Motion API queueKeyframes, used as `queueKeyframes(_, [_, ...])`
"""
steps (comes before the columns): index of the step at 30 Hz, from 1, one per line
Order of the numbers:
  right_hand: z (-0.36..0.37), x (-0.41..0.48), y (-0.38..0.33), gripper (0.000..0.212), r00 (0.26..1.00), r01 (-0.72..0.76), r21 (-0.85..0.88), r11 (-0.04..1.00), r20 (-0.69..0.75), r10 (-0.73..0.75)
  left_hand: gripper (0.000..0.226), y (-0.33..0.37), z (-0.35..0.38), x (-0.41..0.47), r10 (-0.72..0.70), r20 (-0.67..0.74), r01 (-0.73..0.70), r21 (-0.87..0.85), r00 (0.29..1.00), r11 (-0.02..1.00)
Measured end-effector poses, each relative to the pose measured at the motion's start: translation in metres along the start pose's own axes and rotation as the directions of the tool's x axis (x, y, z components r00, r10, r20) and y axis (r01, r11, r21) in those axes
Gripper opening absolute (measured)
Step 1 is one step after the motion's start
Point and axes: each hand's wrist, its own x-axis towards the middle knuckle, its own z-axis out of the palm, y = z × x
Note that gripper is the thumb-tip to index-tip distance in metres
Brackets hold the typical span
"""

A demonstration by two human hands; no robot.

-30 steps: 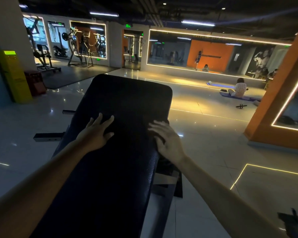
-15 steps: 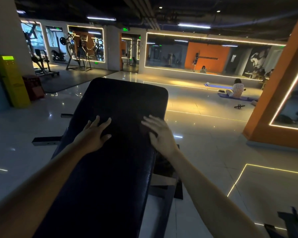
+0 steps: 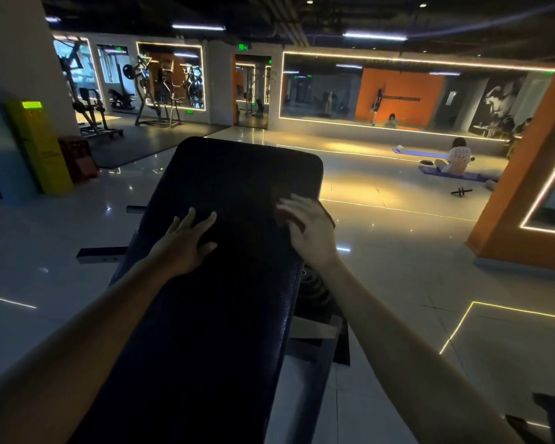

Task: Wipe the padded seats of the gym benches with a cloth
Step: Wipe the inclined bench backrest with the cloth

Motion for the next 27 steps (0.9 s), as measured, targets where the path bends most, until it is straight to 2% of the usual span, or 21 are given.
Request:
queueKeyframes(5, [0.009, -0.074, -0.035, 0.039, 0.993, -0.014, 0.112, 0.994, 0.12, 0.0, 0.072, -0.001, 0.0, 0.0, -0.016, 0.005, 0.016, -0.01, 1.0, 1.0])
queueKeyframes(10, [0.023, -0.146, -0.064, 0.038, 0.98, 0.023, 0.191, 0.981, 0.192, -0.061, 0.072, -0.003, 0.002, 0.002, -0.033, -0.002, 0.033, -0.031, 0.999, 0.999])
queueKeyframes(13, [0.023, -0.157, -0.062, 0.038, 0.97, 0.08, 0.216, 0.973, 0.207, -0.126, 0.072, -0.002, 0.004, 0.0, -0.036, -0.005, 0.036, -0.039, 0.999, 0.999])
queueKeyframes(18, [0.014, -0.114, -0.034, 0.044, 0.954, 0.16, 0.192, 0.968, 0.221, -0.202, 0.073, 0.0, 0.005, 0.0, -0.041, 0.003, 0.041, -0.03, 0.999, 0.999])
queueKeyframes(23, [-0.005, -0.013, 0.002, 0.051, 0.987, 0.049, 0.055, 0.997, 0.152, -0.057, 0.072, -0.001, 0.007, 0.002, -0.046, -0.002, 0.046, -0.034, 0.999, 0.998])
queueKeyframes(27, [-0.019, 0.057, 0.024, 0.052, 0.994, -0.057, 0.019, 0.998, 0.093, 0.055, 0.07, -0.002, 0.008, 0.003, -0.048, 0.006, 0.048, -0.046, 0.999, 0.998])
